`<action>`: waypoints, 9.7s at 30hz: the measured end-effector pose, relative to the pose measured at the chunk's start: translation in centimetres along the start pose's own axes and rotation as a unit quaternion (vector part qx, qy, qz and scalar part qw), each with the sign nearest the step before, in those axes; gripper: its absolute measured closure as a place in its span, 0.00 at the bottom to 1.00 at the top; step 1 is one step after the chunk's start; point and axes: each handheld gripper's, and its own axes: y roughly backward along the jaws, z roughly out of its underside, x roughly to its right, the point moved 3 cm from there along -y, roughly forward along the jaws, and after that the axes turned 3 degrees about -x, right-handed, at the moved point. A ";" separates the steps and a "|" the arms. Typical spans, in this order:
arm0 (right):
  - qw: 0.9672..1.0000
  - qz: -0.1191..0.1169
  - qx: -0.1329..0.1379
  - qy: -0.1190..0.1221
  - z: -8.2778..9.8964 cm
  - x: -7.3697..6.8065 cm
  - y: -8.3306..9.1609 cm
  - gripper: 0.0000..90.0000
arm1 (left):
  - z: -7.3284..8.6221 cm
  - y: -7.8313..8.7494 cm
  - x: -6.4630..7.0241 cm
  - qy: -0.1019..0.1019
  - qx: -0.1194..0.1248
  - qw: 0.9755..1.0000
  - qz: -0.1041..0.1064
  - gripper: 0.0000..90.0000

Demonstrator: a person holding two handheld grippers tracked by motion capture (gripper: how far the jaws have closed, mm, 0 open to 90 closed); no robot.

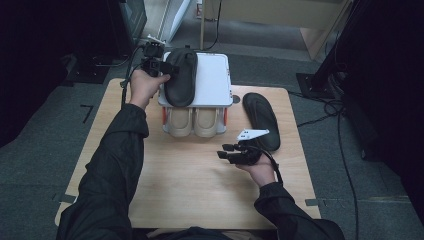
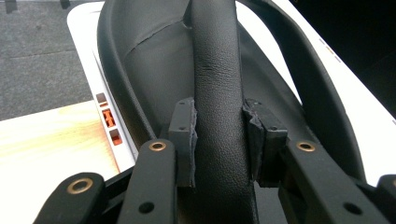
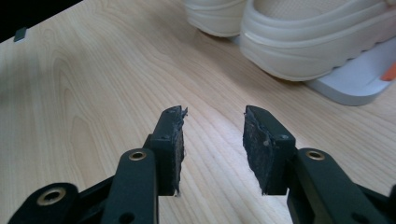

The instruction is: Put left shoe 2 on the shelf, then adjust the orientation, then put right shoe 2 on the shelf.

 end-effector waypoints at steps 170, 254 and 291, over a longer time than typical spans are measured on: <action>0.954 0.235 0.005 -0.186 -1.9 17.0 6.5 0.83 | 18.0 1.9 -5.3 -0.012 0.019 1.000 0.020 0.50; 0.975 0.199 0.049 -0.088 -23.1 11.0 3.7 0.66 | 17.5 1.7 -4.6 -0.057 0.028 0.996 0.068 0.50; 0.984 0.171 0.026 -0.050 -17.8 10.6 4.1 0.73 | 17.6 1.7 -4.7 -0.055 0.028 0.996 0.058 0.50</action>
